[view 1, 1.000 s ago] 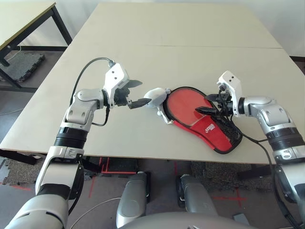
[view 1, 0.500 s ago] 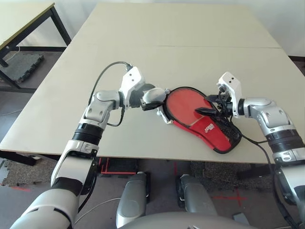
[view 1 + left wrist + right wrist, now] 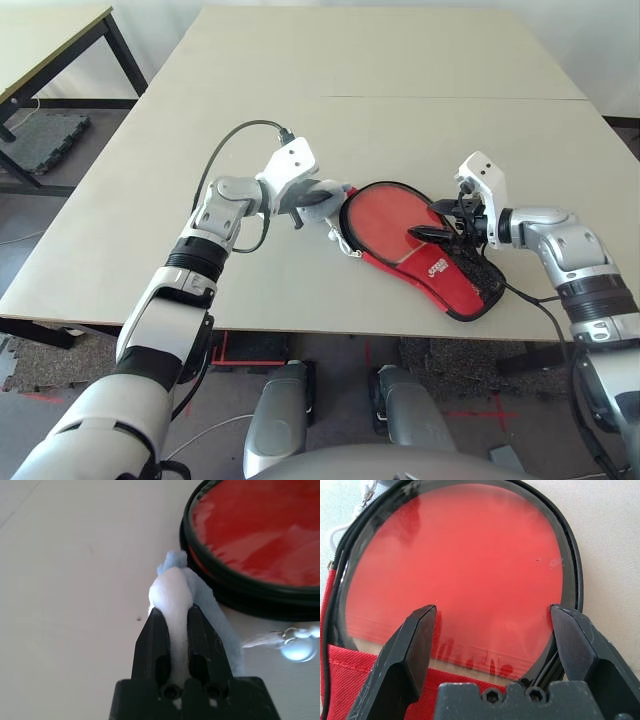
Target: Store the ping-pong paddle in its case and zip it.
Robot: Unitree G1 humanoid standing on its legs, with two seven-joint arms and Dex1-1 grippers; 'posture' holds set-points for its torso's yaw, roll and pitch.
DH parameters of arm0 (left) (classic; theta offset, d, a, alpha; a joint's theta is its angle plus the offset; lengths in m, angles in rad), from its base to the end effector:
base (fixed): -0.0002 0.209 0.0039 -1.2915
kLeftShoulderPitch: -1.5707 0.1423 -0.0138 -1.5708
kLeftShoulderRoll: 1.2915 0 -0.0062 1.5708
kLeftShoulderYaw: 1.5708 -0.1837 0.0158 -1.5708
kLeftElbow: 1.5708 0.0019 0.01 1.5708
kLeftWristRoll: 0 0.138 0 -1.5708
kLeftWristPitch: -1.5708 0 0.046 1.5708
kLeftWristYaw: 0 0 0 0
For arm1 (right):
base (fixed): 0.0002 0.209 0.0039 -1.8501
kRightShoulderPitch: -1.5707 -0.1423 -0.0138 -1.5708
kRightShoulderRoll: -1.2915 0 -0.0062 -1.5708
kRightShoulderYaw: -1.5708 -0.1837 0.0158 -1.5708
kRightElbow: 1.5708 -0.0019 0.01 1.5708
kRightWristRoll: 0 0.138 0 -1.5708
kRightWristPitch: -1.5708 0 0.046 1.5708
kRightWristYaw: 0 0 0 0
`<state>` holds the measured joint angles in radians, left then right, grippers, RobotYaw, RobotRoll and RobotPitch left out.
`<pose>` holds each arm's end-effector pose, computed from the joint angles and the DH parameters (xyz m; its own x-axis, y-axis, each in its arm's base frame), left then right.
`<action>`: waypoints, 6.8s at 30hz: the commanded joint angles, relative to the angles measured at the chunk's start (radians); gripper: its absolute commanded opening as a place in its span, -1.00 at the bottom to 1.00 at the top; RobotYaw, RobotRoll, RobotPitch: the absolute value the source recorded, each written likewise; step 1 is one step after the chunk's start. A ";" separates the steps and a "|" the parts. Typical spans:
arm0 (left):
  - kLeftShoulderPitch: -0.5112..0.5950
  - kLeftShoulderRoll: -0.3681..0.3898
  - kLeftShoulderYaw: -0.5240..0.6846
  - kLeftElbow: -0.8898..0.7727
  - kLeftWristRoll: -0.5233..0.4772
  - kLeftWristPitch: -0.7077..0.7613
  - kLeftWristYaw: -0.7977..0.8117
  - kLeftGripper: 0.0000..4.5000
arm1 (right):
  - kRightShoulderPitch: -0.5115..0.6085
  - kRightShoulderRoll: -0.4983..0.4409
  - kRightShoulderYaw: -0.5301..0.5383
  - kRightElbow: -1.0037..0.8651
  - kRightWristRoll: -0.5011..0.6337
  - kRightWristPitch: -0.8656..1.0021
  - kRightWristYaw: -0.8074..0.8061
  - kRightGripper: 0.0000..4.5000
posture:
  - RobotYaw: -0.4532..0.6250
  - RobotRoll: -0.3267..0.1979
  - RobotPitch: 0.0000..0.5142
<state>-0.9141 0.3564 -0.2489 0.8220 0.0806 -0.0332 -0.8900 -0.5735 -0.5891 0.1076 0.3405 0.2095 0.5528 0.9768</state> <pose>0.3525 0.1649 0.1490 0.5566 -0.7281 -0.4002 0.8201 0.4043 0.4050 0.2988 -0.2425 0.1300 0.5530 0.6792 -0.4826 -0.7645 0.6439 0.0302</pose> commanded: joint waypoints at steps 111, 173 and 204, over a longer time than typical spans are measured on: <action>-0.092 -0.259 0.081 0.285 0.085 0.007 -0.159 0.99 | -0.014 -0.043 -0.114 -0.203 0.155 0.204 0.024 1.00 | -0.07 0.25 -0.47; 0.195 -0.196 -0.061 -0.298 -0.037 0.321 -0.159 1.00 | -0.504 0.349 -0.225 0.822 -0.054 -0.407 -0.443 -0.98 | 0.19 0.25 -0.19; 0.232 -0.200 -0.091 -0.386 -0.059 0.363 -0.163 1.00 | -0.503 0.320 -0.182 0.651 -0.081 -0.324 -0.390 0.99 | 0.21 0.25 -0.16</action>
<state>-0.7225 0.1507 -0.3005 0.4301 0.0173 0.2890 -1.0392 -1.0680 -0.2694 -0.0872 0.9599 0.1451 0.2506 0.5916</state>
